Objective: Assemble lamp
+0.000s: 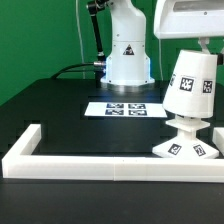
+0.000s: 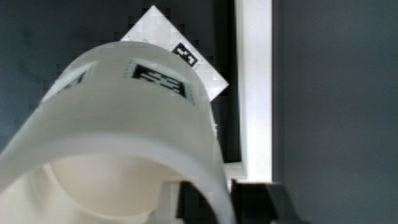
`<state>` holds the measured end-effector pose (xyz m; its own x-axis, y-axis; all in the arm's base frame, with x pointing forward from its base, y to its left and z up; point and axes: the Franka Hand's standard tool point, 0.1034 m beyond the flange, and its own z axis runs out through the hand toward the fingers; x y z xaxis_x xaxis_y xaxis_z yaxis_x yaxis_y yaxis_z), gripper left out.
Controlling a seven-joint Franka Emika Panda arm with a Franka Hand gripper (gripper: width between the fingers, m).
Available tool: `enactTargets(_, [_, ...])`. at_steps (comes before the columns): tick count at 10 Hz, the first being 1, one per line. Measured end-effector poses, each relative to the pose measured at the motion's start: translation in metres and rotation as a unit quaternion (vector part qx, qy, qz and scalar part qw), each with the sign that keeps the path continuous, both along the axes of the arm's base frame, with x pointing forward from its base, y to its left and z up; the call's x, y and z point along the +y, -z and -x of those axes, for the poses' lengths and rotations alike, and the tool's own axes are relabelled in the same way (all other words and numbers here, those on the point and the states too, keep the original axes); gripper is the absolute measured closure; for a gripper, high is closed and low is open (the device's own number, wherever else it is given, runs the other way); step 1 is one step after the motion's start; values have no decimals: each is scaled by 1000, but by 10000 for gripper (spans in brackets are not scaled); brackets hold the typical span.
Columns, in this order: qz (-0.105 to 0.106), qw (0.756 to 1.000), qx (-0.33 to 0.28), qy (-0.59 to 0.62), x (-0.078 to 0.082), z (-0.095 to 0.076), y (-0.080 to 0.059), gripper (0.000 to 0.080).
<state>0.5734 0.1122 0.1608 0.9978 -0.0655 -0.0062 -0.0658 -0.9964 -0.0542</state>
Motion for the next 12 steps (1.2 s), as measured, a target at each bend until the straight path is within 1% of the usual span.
enactTargets(2, [0, 1000, 0, 1, -1, 0, 0, 755])
enactTargets(3, [0, 1000, 1, 1, -1, 0, 0, 574])
enactTargets(4, [0, 1000, 0, 2, -2, 0, 0, 439])
enactTargets(5, [0, 1000, 1, 2, -3, 0, 0, 439])
enactTargets(6, [0, 1000, 1, 4, -4, 0, -3, 253])
enactTargets(7, [0, 1000, 4, 8, -5, 2, -9, 148])
enactTargets(8, [-1, 1000, 7, 19, -5, 5, -17, 148])
enactTargets(9, [-3, 999, 13, 36, -3, 9, -26, 109])
enactTargets(10, [-2, 998, 18, 56, -1, 16, -36, 101])
enactTargets(11, [-2, 998, 18, 62, 0, 17, -39, 101])
enactTargets(12, [-1, 998, 19, 62, 0, 17, -37, 101])
